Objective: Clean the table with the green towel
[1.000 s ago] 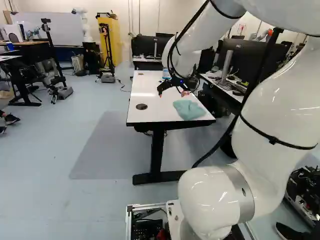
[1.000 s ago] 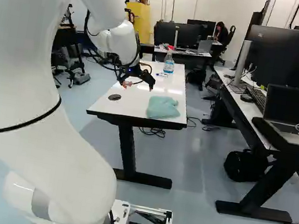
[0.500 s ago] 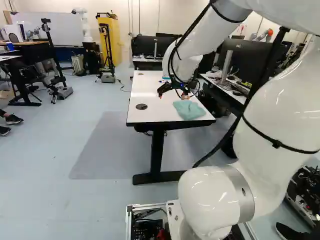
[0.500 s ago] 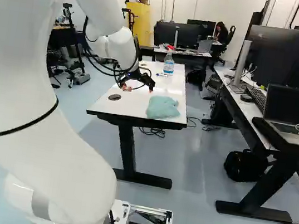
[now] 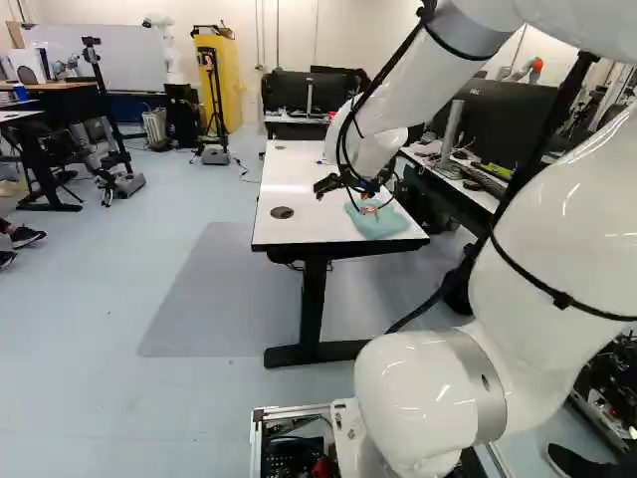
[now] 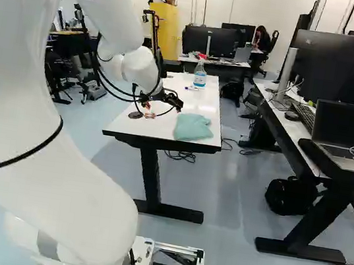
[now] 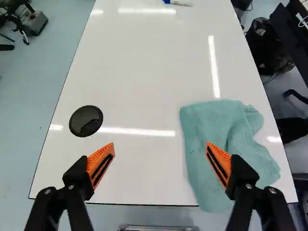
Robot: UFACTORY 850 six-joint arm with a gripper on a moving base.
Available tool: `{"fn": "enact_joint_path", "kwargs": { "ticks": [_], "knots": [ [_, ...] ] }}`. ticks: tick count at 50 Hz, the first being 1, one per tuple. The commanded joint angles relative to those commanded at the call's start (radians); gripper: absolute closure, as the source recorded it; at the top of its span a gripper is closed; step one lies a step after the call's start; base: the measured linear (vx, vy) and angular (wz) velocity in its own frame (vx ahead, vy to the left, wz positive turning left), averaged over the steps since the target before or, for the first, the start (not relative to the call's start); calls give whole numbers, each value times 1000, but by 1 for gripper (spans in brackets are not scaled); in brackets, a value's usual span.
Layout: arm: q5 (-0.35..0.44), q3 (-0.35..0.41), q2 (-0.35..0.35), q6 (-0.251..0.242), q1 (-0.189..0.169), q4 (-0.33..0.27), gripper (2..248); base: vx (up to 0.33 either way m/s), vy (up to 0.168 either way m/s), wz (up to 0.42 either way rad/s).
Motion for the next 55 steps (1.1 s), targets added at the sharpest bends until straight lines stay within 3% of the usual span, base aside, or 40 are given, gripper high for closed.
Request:
{"fn": "enact_joint_path", "kwargs": {
  "ticks": [55],
  "knots": [
    [562,375,134,0,-5,0,3,0,0,0]
  ]
}}
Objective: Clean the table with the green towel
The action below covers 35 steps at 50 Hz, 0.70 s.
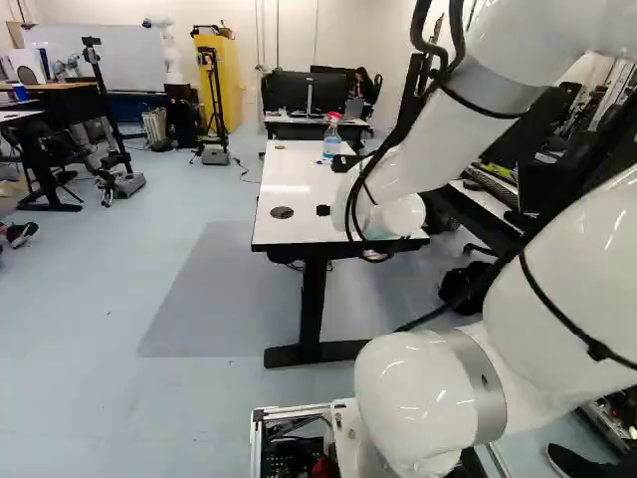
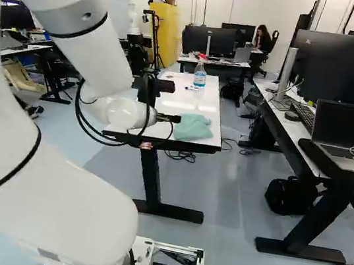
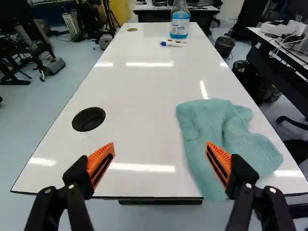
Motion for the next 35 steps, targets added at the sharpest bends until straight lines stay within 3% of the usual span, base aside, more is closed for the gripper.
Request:
{"fn": "enact_joint_path", "kwargs": {
  "ticks": [35],
  "knots": [
    [216,144,51,0,-2,0,3,0,0,0]
  ]
}}
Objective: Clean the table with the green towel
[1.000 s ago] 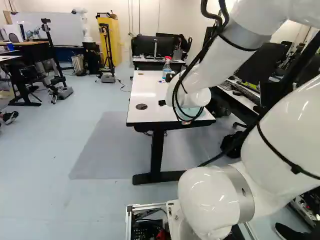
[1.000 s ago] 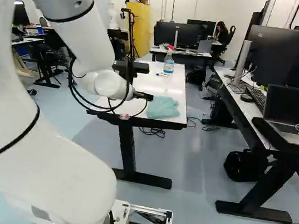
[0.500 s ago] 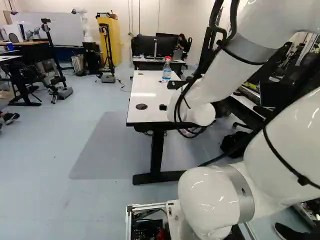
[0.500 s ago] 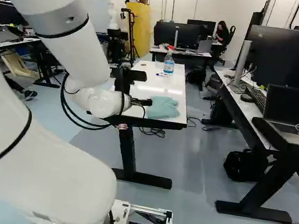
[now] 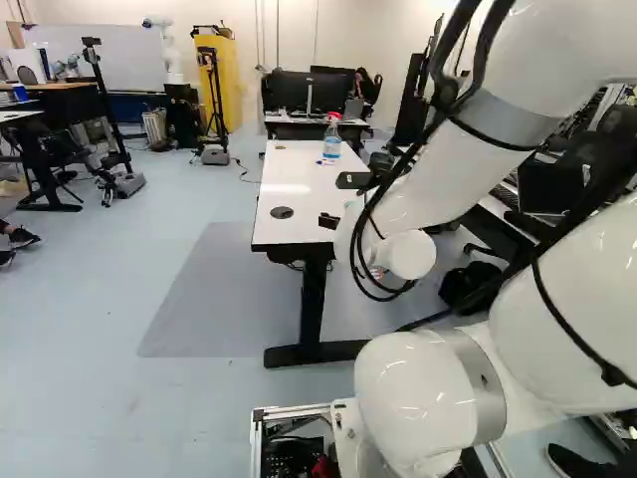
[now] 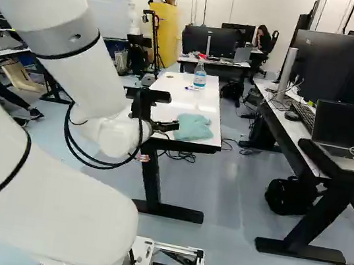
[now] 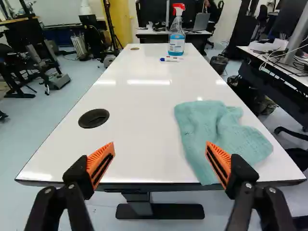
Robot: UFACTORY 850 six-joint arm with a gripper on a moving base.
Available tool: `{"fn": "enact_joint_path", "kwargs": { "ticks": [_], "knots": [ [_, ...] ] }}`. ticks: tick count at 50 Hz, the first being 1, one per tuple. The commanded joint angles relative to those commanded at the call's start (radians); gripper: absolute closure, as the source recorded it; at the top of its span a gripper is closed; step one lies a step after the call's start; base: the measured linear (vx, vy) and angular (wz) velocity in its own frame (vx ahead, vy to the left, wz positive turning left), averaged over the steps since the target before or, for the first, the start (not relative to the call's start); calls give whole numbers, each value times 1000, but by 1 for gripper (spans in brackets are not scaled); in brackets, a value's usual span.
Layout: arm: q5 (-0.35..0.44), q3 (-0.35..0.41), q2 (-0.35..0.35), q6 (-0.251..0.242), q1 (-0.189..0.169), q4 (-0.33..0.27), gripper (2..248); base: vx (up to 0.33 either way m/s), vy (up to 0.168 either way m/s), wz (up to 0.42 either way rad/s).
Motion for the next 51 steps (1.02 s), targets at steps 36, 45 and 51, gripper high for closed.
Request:
{"fn": "enact_joint_path", "kwargs": {
  "ticks": [36,45,51],
  "knots": [
    [78,52,19,0,-1,0,3,0,0,0],
    [78,52,19,0,-1,0,3,0,0,0],
    [78,52,19,0,-1,0,3,0,0,0]
  ]
}}
